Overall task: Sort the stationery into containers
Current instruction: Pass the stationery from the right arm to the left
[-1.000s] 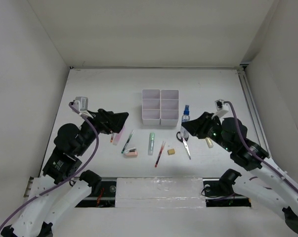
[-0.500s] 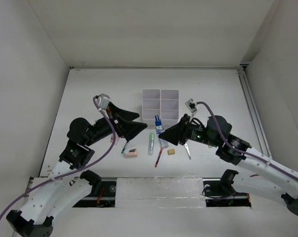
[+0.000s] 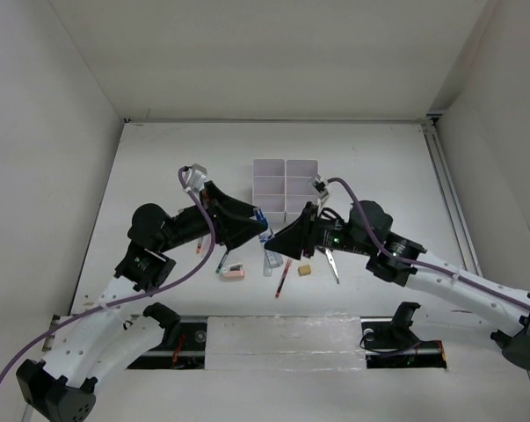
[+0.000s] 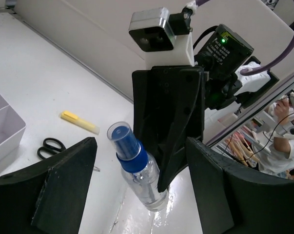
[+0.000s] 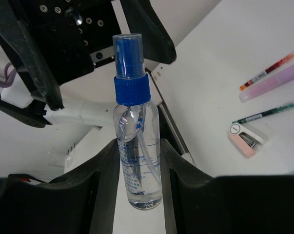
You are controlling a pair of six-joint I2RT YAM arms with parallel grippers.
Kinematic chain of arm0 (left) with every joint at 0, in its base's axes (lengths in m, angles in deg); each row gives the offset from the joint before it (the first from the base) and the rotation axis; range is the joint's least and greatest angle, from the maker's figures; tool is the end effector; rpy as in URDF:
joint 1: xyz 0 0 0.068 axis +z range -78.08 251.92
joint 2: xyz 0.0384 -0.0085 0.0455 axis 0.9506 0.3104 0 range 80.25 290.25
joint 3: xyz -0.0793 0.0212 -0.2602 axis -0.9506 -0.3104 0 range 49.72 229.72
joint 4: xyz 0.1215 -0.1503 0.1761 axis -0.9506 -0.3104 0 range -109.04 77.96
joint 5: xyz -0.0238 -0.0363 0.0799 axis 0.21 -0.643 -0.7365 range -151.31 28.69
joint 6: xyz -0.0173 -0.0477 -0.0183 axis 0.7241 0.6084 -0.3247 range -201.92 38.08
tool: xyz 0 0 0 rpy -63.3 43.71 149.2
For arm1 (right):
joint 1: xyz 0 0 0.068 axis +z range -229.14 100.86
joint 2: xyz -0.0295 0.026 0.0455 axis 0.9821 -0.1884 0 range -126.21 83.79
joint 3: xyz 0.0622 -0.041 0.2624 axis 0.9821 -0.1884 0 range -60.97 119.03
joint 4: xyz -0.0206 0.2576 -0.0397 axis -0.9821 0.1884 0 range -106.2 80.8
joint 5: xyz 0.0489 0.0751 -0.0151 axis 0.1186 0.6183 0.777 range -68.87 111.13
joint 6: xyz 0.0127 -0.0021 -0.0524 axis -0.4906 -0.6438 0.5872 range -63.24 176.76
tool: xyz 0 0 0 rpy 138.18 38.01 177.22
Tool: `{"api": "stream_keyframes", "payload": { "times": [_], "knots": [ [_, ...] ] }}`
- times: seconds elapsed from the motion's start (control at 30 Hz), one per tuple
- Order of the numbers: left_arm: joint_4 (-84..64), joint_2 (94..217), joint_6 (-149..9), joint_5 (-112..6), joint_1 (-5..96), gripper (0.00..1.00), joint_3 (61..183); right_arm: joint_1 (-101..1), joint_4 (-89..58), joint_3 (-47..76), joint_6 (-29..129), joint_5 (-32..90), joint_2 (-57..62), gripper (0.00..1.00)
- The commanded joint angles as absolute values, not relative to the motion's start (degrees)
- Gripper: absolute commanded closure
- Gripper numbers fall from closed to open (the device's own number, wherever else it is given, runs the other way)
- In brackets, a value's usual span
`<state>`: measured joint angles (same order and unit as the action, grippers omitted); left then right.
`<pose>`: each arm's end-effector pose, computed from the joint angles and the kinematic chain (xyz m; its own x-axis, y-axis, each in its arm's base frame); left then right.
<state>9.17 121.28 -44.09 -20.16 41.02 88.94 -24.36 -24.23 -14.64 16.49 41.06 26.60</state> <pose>0.1276 -0.1037 0.3725 -0.3387 -0.3355 -0.8790 0.9009 0.1540 -0.4059 0.1264 0.2000 0.3428 -0.6450 0.1401 -0.7512 -0.7174 0.2276 0.6584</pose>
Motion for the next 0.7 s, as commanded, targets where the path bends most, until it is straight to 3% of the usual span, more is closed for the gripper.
{"api": "stream_keyframes", "payload": {
  "times": [0.0,0.13,0.2,0.47,0.63,0.67],
  "knots": [
    [12.9,120.6,-43.9,-18.1,41.2,0.31,89.5,-23.9,-30.8,-10.1,17.1,42.3,26.7,1.0],
    [12.9,121.1,-43.9,-17.5,41.2,0.41,89.5,-23.9,-30.8,-8.7,17.1,43.7,25.0,1.0],
    [12.4,121.6,-43.9,-17.5,41.2,0.55,89.5,-23.9,-30.8,-8.1,17.6,44.2,25.0,1.0],
    [11.9,122.8,-45.0,-16.7,41.2,0.79,91.3,-23.9,-32.5,-7.6,17.6,45.4,23.8,1.0],
    [10.8,122.3,-45.0,-19.1,41.2,1.0,91.3,-23.9,-33.6,-8.8,17.1,45.9,23.3,1.0],
    [10.8,122.3,-45.0,-19.1,41.2,1.0,91.3,-23.9,-33.6,-8.8,17.1,45.9,23.3,1.0]
  ]
}}
